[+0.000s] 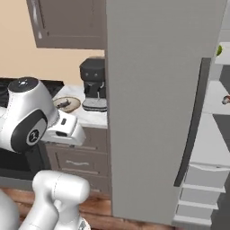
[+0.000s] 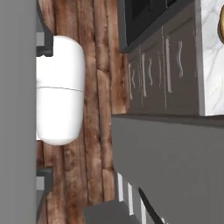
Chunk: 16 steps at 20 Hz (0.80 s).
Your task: Take the lime, mushroom, and fish from the freezer and place them in the bowl on the counter.
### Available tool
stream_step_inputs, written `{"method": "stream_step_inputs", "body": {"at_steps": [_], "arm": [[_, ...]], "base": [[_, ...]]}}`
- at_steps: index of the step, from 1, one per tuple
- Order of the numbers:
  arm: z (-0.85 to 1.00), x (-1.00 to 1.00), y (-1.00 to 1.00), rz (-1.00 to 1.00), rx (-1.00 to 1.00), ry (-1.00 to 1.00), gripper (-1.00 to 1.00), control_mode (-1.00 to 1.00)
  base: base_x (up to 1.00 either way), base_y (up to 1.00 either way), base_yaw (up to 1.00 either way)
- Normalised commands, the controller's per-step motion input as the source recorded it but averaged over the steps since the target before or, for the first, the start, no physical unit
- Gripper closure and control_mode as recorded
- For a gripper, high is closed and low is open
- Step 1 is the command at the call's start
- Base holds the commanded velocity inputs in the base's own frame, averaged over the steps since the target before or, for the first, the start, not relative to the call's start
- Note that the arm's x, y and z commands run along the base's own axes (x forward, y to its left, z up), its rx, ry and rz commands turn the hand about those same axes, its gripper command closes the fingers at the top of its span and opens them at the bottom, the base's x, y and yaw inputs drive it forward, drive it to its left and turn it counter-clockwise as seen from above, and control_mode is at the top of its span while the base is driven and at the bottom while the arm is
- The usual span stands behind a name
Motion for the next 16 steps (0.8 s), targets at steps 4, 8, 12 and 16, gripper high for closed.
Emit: {"method": "stream_step_inputs", "body": {"at_steps": [4,8,12,16], "arm": [[0.0,0.0,0.0,0.0,0.0,0.0,-1.0,1.0],[0.0,0.0,0.0,0.0,0.0,0.0,-1.0,1.0],[0.0,0.0,0.0,0.0,0.0,0.0,-1.0,1.0],[0.0,0.0,0.0,0.0,0.0,0.0,-1.0,1.0]], "base": [[0.13,-0.83,-0.03],[0.21,-0.57,0.0],[0.34,-0.51,0.01],[0.45,-0.4,0.04]]}}
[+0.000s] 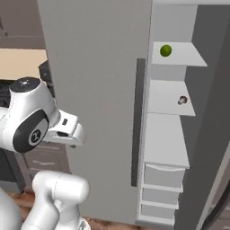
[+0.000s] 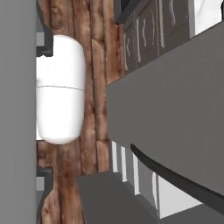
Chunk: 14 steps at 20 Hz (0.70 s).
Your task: Take the lime, mushroom, and fish from the freezer and place them in the bowl on the counter.
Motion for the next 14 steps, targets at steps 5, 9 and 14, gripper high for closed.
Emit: {"method": "stream_step_inputs", "body": {"at_steps": [5,9,14], "arm": [[0.0,0.0,0.0,0.0,0.0,0.0,-1.0,1.0],[0.0,0.0,0.0,0.0,0.0,0.0,-1.0,1.0],[0.0,0.0,0.0,0.0,0.0,0.0,-1.0,1.0]], "base": [[0.51,-0.23,0.08],[0.47,-0.28,0.05],[0.43,-0.44,0.01]]}}
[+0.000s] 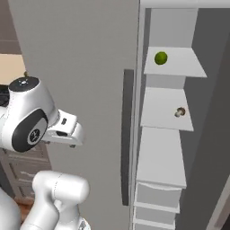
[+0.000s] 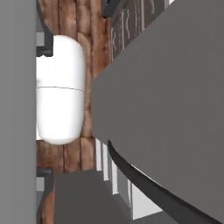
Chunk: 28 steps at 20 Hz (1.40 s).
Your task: Take the lime, mushroom, and fish from the freezer and place them in the bowl on the counter.
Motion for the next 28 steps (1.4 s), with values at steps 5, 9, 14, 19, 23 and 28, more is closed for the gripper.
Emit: {"method": "stream_step_inputs", "body": {"at_steps": [5,9,14,19,23,28], "arm": [[0.0,0.0,0.0,0.0,0.0,0.0,-1.0,1.0],[0.0,0.0,0.0,0.0,0.0,0.0,-1.0,1.0],[0.0,0.0,0.0,0.0,0.0,0.0,-1.0,1.0],[0.0,0.0,0.0,0.0,0.0,0.0,-1.0,1.0],[0.0,0.0,0.0,0.0,0.0,0.0,-1.0,1.0],[0.0,0.0,0.0,0.0,0.0,0.0,-1.0,1.0]], "base": [[0.28,-0.68,0.0],[0.23,-0.7,0.0],[0.24,-0.51,0.0],[0.38,-0.23,0.0],[0.46,-0.16,0.0],[0.4,-0.24,0.0]]}}
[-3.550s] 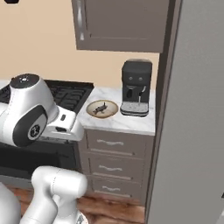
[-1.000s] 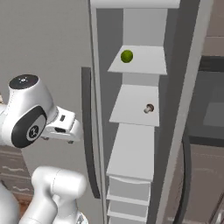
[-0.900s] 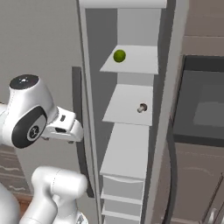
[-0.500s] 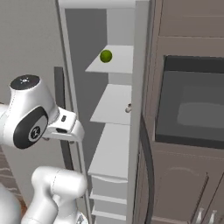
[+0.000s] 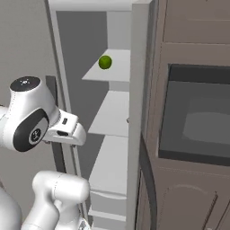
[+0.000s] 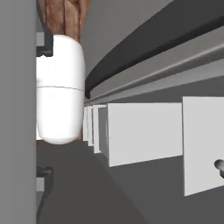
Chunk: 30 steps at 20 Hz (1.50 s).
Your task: Take the lime, mushroom, and fish from the freezer and place them in the bowl on the counter.
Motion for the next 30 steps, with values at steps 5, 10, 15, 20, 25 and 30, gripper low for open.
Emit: {"method": "stream_step_inputs", "body": {"at_steps": [5,10,15,20,25,30], "arm": [[0.0,0.0,0.0,0.0,0.0,0.0,-1.0,1.0],[0.0,0.0,0.0,0.0,0.0,0.0,-1.0,1.0],[0.0,0.0,0.0,0.0,0.0,0.0,-1.0,1.0],[0.0,0.0,0.0,0.0,0.0,0.0,-1.0,1.0],[-0.26,0.34,-0.14,-0.09,0.0,-0.1,-1.0,-1.0],[-0.23,0.76,-0.04,-0.11,0.0,-0.1,-1.0,-1.0]], "base": [[0.25,-0.54,0.0],[0.1,-0.7,-0.04],[0.08,-0.52,-0.07],[0.11,-0.33,-0.07],[0.0,0.0,0.0],[0.0,0.0,0.0]]}}
